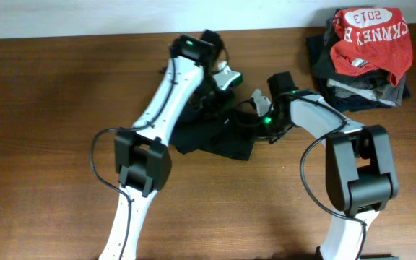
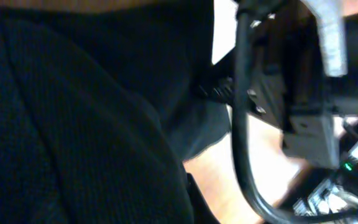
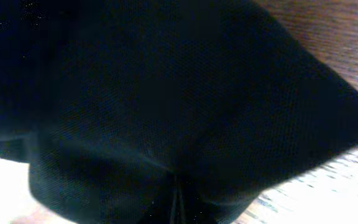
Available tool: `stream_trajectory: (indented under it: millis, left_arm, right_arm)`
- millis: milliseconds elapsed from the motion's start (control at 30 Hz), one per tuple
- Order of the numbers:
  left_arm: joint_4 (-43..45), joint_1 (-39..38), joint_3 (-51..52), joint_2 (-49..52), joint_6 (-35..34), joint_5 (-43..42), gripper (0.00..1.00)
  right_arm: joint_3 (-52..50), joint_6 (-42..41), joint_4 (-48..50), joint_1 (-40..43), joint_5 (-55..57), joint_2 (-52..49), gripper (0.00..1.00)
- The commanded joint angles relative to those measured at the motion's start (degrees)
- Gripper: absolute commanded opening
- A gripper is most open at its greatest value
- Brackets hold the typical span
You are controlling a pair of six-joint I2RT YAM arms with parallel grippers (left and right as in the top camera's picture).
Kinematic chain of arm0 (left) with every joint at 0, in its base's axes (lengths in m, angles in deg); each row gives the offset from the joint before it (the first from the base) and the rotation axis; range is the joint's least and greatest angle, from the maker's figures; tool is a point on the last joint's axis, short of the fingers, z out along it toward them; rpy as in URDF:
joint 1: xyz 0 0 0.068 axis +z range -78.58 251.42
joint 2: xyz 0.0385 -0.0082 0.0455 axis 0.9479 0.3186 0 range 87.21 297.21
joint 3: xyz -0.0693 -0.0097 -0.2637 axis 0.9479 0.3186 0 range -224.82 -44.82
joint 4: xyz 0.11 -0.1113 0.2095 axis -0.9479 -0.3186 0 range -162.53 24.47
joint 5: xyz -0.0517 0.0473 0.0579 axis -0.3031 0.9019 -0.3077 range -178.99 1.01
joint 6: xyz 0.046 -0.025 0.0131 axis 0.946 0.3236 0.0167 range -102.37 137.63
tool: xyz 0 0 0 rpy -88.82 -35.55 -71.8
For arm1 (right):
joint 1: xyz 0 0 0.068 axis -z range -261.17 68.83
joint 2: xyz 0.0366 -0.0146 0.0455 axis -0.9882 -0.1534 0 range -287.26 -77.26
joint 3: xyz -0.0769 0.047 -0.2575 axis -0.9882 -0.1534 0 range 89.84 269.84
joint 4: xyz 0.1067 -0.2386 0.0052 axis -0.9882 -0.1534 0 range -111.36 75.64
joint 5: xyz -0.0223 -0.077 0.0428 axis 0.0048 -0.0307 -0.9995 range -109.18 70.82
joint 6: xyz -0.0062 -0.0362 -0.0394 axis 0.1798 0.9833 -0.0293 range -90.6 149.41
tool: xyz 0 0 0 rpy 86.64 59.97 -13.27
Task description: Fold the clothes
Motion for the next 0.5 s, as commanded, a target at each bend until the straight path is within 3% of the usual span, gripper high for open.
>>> stream_trajectory:
  millis: [0,467]
  left_arm:
    - [2.7,-1.5,-1.1,-0.1,-6.6,5.4,0.01]
    - [13.4,-4.0,-1.1,0.0,-8.6,5.4,0.01]
  right_arm:
    - [0.7,-1.7,0.0,3.7,-6.4,3.2,0.04]
    - [5.9,-6.9,-0.6,23.6,-10.3,30.7,0.04]
